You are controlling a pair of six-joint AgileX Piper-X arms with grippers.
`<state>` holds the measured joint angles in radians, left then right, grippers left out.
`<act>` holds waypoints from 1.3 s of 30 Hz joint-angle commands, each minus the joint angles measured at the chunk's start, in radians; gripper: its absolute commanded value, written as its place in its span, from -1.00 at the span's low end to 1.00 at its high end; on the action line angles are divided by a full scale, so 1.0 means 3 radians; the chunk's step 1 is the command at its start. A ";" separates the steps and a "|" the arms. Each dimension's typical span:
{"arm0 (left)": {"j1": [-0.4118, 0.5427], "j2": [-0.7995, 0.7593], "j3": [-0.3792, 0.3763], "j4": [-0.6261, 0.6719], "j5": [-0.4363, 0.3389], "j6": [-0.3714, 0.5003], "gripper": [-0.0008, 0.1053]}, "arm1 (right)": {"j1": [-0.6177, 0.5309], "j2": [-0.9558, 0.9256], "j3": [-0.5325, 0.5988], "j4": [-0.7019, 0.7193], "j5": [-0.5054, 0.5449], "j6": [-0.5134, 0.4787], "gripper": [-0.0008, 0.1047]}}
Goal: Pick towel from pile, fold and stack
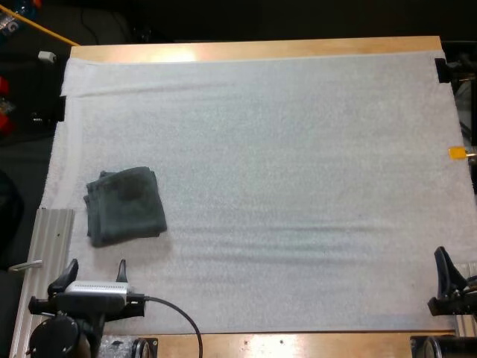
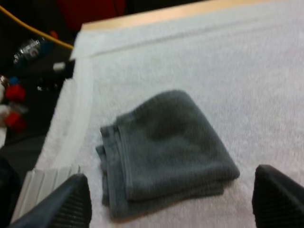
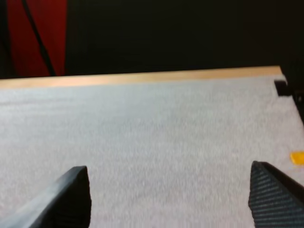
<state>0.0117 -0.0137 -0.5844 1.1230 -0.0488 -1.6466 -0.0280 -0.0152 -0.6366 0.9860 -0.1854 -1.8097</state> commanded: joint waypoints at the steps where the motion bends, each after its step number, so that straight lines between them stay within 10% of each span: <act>1: -0.0008 -0.0463 0.0051 -0.0061 -0.0001 -0.0007 0.29 | -0.0005 -0.0128 0.0046 -0.0049 0.0010 -0.0036 0.29; 39: -0.0008 -0.0454 0.0132 -0.0126 -0.0001 -0.0007 0.29 | -0.0005 -0.0123 0.0372 0.0139 0.0028 -0.0029 0.29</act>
<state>0.0117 -0.0137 -0.5414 1.0944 -0.0488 -1.6466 -0.0280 -0.0138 -0.5223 1.0317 -0.1750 -1.8097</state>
